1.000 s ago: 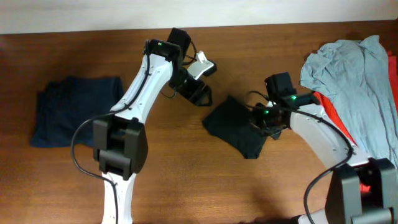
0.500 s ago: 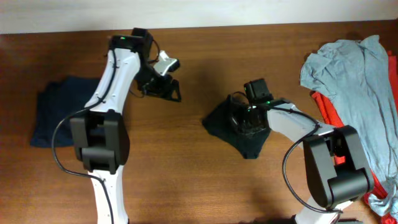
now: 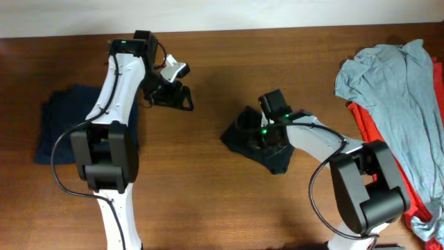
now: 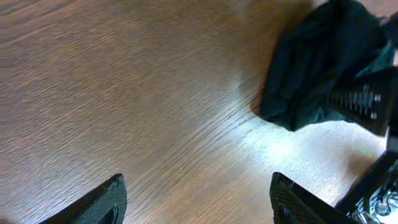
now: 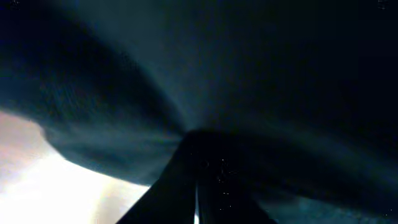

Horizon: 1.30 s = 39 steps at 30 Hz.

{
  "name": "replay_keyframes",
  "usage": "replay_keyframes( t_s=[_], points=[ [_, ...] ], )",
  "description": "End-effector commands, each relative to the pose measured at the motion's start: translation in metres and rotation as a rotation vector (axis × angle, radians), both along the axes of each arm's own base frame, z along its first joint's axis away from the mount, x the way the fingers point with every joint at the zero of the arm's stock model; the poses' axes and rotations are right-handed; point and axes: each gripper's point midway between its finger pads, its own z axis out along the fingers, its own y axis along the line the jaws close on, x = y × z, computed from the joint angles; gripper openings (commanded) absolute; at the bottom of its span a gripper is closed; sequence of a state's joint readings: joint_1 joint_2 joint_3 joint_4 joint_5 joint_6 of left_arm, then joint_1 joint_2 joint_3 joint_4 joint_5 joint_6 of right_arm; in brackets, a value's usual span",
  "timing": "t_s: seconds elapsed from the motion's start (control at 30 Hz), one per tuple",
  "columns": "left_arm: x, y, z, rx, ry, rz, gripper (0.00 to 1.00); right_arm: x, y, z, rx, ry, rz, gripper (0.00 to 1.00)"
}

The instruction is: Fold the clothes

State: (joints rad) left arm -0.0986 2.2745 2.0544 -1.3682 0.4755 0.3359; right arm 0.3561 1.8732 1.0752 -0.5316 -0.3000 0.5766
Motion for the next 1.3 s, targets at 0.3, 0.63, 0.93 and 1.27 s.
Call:
replay_keyframes(
  t_s=[0.3, 0.63, 0.93, 1.27],
  points=[
    [-0.001, -0.037, 0.013, -0.152, -0.006, -0.029, 0.76, -0.021, -0.021, 0.028, -0.140, -0.044, 0.267, 0.05],
    [-0.028, -0.101, -0.005, -0.061, 0.063, -0.046, 0.79, -0.018, -0.061, 0.124, -0.035, -0.187, 0.004, 0.78],
    [-0.058, -0.136, -0.061, -0.206, 0.124, -0.080, 0.92, -0.025, -0.123, 0.117, -0.062, -0.080, -0.193, 0.77],
    [-0.089, -0.174, -0.086, -0.222, 0.109, -0.176, 0.93, -0.024, -0.127, 0.117, -0.064, -0.084, -0.205, 0.76]
  ],
)
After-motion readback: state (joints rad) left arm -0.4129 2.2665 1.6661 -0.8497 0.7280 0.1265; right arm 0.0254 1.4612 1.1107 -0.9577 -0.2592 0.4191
